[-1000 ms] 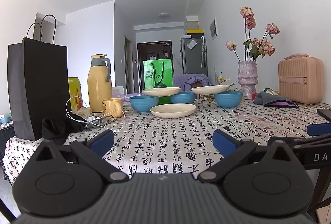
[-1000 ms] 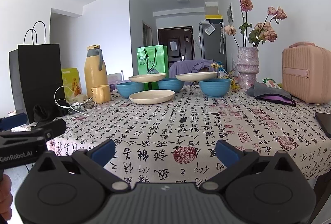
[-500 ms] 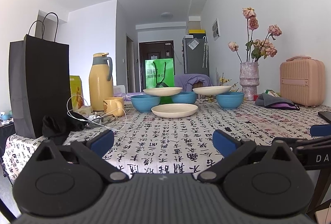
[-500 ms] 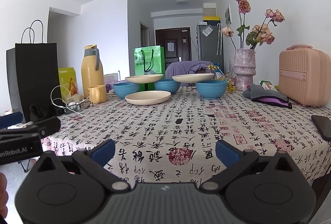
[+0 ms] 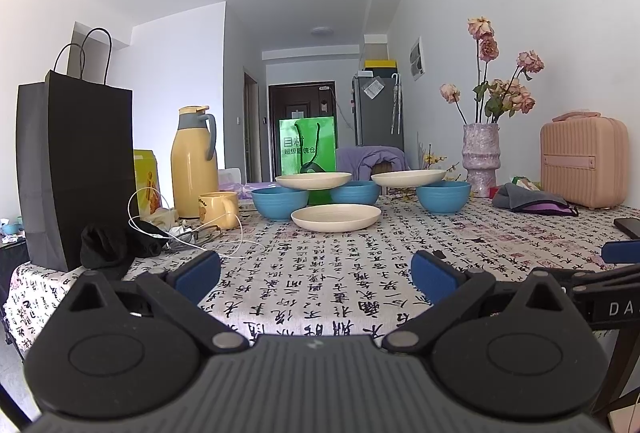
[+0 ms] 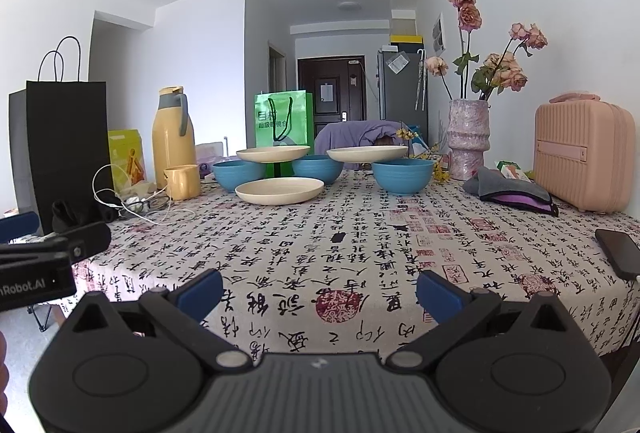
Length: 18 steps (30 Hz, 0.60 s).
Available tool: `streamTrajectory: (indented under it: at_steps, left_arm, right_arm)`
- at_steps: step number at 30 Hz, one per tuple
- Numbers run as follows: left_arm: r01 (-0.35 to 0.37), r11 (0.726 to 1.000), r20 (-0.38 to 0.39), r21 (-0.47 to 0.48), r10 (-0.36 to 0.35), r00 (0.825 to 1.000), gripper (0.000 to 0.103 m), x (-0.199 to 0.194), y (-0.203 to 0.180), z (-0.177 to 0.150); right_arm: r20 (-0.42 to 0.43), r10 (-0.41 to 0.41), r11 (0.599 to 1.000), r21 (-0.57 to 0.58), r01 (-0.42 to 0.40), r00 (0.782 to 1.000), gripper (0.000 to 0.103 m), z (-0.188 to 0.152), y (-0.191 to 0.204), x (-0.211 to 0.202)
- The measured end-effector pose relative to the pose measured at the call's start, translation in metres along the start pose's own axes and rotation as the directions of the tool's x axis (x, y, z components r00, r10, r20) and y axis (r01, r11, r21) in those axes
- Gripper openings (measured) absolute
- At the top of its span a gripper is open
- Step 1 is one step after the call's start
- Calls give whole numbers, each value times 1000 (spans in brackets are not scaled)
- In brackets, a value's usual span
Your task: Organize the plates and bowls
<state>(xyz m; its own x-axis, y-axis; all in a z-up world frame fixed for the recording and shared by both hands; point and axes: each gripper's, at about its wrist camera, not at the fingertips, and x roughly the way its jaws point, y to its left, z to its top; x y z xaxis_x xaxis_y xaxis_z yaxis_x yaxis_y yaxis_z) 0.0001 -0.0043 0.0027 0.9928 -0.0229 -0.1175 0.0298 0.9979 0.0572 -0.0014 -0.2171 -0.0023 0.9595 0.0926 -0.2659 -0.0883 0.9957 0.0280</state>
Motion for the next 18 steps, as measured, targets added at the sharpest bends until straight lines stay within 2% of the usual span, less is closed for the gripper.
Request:
streamTrajectory:
  at_steps: [18]
  left_arm:
    - [-3, 1000, 3, 9, 3, 1000, 103, -1, -3, -2]
  right_arm:
    - [2, 1, 1000, 2, -1, 1000, 103, -1, 1, 1]
